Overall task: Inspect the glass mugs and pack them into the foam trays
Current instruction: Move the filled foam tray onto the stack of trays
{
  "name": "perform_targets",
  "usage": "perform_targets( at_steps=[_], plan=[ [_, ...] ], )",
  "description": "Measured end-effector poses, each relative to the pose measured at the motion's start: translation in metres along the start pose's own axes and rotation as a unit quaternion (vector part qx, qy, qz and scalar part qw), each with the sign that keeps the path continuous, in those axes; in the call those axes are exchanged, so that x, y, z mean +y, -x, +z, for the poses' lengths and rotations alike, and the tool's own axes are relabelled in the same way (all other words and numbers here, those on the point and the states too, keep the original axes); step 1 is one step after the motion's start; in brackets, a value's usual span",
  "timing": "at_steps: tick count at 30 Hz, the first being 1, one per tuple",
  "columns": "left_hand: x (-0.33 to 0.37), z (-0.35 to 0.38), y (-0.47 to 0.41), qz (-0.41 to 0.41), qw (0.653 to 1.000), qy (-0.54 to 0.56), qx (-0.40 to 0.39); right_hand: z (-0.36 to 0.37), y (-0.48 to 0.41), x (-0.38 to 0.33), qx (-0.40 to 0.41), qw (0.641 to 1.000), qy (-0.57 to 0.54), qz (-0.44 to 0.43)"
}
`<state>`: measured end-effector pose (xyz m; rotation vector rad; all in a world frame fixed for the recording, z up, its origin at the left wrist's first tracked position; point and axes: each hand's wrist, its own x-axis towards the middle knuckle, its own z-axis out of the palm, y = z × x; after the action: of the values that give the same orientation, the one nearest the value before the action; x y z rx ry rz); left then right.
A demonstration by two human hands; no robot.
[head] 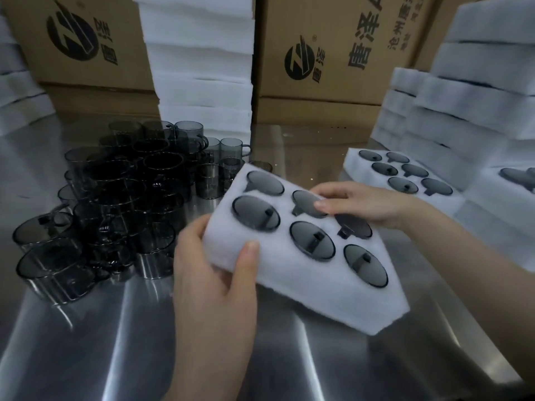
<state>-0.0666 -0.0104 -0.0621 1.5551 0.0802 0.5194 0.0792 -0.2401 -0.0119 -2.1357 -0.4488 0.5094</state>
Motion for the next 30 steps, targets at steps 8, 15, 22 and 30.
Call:
perform_targets(
  at_steps=[8, 15, 22, 30],
  plan=[
    [0.037, 0.052, -0.063, -0.067, 0.968, 0.241, -0.032, -0.017, 0.012, 0.002, 0.223, 0.968, -0.106, 0.041],
    [0.040, 0.127, -0.067, -0.055, 0.949, 0.227, -0.212, -0.105, 0.026, -0.022, 0.385, 0.917, -0.029, 0.099],
    [0.013, 0.203, -0.061, -0.054, 0.915, 0.185, -0.354, -0.167, 0.004, 0.010, 0.504, 0.841, 0.069, 0.183],
    [-0.019, 0.257, -0.075, -0.122, 0.900, 0.143, -0.394, -0.197, -0.007, 0.042, 0.533, 0.781, 0.171, 0.276]
  ],
)
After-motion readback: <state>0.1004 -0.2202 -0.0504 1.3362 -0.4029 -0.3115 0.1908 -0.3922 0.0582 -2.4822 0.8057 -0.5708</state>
